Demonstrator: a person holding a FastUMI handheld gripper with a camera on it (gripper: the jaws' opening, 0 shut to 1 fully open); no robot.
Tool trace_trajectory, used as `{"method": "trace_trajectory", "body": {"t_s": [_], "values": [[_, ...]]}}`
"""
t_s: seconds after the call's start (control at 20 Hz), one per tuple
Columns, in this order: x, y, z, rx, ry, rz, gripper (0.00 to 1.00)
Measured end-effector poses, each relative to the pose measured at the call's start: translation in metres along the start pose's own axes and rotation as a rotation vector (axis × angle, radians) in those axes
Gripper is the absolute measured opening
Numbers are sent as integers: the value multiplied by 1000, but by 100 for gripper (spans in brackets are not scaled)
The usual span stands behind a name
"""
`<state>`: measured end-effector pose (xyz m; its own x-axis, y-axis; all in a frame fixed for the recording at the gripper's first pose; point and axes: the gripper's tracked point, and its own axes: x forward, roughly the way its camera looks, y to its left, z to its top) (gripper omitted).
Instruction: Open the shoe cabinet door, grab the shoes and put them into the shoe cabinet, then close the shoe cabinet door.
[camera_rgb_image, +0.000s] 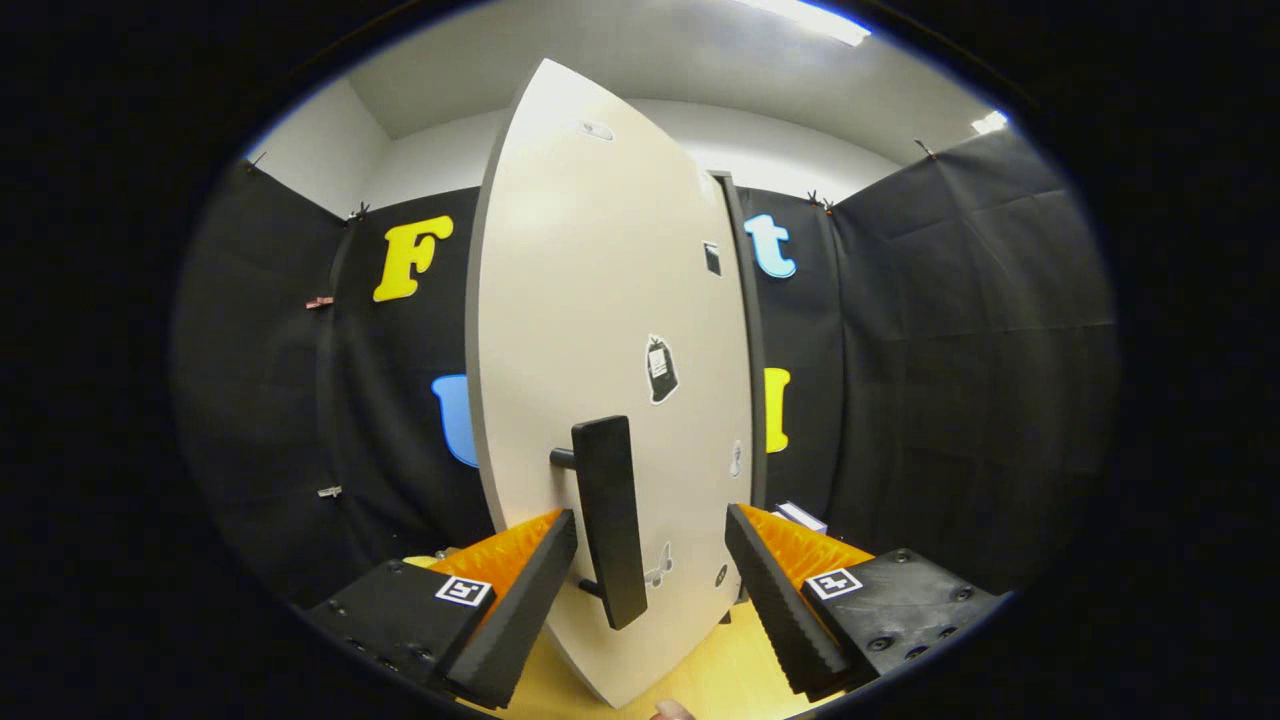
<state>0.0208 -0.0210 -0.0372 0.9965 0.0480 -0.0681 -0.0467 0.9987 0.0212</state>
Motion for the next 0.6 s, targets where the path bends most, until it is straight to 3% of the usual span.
{"method": "trace_trajectory", "body": {"t_s": [0.3,0.6], "values": [[3,45,0,7,-20,72,98],[-1,56,-4,4,-17,96,98]]}}
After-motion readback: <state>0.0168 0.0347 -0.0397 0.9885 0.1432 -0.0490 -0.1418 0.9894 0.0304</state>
